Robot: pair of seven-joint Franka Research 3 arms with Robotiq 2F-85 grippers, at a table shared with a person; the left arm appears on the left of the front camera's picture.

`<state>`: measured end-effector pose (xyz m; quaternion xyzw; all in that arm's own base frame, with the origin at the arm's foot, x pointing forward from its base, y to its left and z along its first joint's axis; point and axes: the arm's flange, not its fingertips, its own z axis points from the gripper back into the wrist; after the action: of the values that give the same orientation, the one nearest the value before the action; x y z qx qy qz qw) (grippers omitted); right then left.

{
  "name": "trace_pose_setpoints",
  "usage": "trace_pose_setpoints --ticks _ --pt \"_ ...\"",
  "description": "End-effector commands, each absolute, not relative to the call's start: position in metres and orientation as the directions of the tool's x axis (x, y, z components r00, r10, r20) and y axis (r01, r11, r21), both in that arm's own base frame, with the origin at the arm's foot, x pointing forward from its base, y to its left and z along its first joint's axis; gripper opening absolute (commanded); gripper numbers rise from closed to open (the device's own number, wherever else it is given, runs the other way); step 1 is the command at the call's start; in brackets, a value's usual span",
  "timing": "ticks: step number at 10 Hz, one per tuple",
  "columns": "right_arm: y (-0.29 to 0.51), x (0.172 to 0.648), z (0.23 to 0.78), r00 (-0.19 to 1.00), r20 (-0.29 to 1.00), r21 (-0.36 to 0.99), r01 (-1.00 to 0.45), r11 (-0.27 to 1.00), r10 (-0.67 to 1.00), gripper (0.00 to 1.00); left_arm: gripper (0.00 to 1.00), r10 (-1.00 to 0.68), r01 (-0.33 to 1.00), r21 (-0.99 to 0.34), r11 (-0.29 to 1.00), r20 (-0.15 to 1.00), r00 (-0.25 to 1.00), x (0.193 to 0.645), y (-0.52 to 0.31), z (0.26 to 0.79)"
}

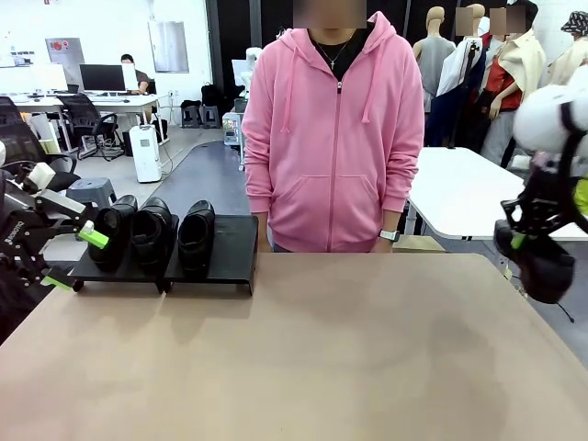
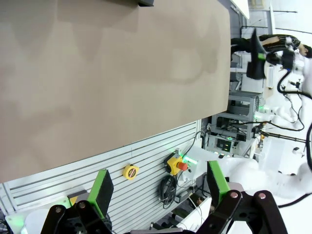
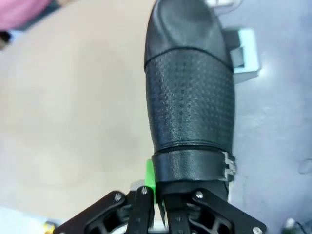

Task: Organize the shoes by placing them on the stand.
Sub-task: Pick up one Shoe and place it in the middle of the table.

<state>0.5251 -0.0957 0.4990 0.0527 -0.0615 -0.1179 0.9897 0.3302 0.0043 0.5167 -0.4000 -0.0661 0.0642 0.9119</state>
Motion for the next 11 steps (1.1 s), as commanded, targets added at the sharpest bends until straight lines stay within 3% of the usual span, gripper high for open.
trace_pose_setpoints --ticks 1,2,3,4,8,11 --pt "-0.094 0.452 0.5 0.974 0.2 0.192 0.066 0.979 -0.105 0.0 1.0 0.174 -0.073 -0.744 0.665 0.058 0.983 0.329 0.004 0.519" --pt "-0.102 0.444 0.498 0.965 0.229 0.254 0.065 0.965 -0.125 0.0 1.0 0.174 -0.073 -0.744 0.665 0.058 0.983 0.329 0.004 0.519" --pt "-0.117 0.463 0.492 0.967 0.205 0.233 0.102 0.967 -0.151 0.0 1.0 0.174 -0.073 -0.744 0.665 0.058 0.983 0.329 0.004 0.519" --pt "-0.096 0.453 0.511 0.973 0.175 0.179 0.121 0.976 -0.153 0.0 1.0 0.174 -0.073 -0.744 0.665 0.058 0.983 0.329 0.004 0.519" --pt "-0.089 0.451 0.488 0.972 0.183 0.201 0.11 0.973 -0.147 0.0 1.0 0.174 -0.073 -0.744 0.665 0.058 0.983 0.329 0.004 0.519" --pt "0.065 0.42 0.523 0.962 0.272 0.033 0.014 0.999 -0.022 0.0 1.0 0.174 -0.073 -0.744 0.665 0.058 0.983 0.329 0.004 0.519"
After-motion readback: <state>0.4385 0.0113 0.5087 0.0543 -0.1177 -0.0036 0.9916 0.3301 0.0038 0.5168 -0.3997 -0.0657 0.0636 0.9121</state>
